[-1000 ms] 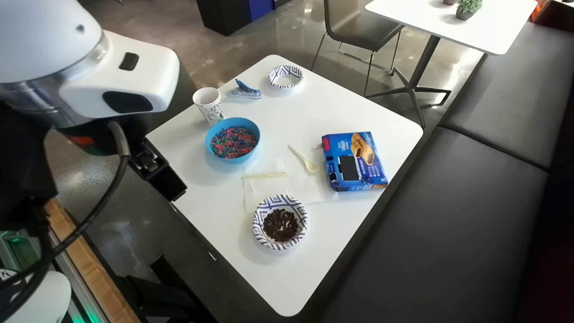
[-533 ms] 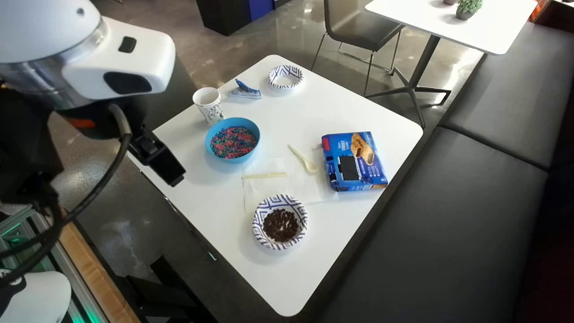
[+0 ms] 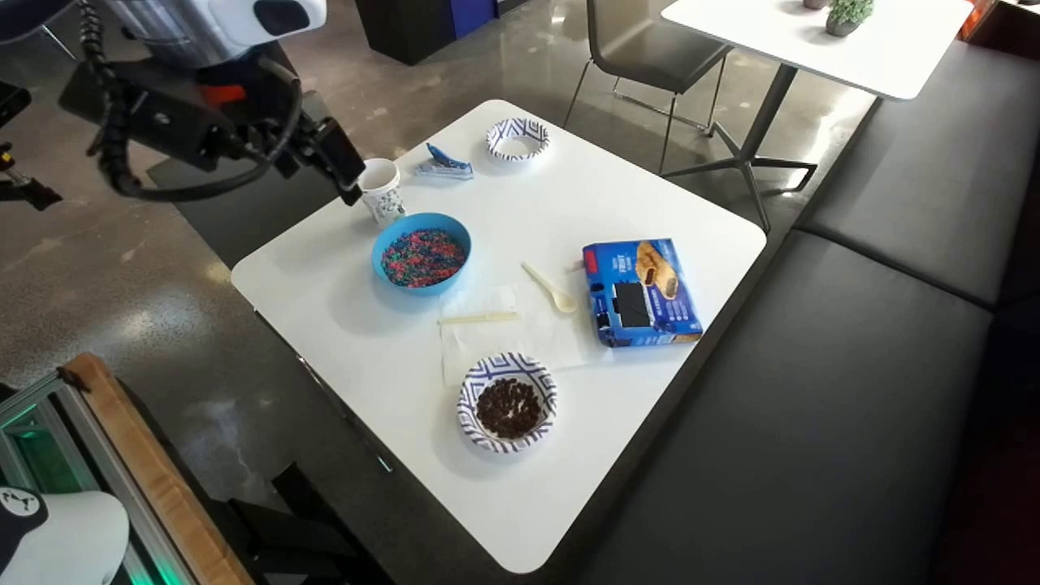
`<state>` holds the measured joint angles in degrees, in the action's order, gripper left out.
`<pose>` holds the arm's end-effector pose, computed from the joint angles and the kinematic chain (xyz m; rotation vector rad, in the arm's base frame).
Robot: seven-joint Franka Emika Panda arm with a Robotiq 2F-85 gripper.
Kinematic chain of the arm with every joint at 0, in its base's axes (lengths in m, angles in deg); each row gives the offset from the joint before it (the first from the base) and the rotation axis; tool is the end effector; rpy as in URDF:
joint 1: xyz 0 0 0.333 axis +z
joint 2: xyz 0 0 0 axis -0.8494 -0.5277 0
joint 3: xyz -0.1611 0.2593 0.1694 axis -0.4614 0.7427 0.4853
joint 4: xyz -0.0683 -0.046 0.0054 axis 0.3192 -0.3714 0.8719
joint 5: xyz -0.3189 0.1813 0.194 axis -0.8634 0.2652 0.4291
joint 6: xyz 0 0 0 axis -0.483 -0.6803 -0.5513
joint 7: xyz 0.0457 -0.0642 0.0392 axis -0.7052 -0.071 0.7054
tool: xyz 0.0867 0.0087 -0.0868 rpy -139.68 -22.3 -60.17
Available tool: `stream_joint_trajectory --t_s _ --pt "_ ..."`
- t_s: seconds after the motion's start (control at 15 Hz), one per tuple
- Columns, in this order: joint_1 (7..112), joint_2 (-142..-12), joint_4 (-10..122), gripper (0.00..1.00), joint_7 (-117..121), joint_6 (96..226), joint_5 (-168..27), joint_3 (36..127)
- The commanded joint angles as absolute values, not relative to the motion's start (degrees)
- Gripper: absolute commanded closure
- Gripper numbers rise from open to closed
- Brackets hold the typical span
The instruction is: Pour the cereal out of the coffee cup on the left then place the cup on the right side of the table.
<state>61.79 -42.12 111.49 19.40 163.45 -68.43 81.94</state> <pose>0.4361 -0.0008 0.3864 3.1085 0.3666 0.2052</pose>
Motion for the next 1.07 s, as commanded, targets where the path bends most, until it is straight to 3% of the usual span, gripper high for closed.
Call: stream_joint_trajectory --t_s 0.0,0.8,1.0 --pt "62.4 -55.9 102.8 0.0 14.7 167.5 -69.1 86.1" --pt "67.1 -83.6 78.0 0.0 6.1 162.8 -67.9 92.9" --pt "66.6 -82.5 79.7 0.0 9.3 164.1 -67.8 93.4"
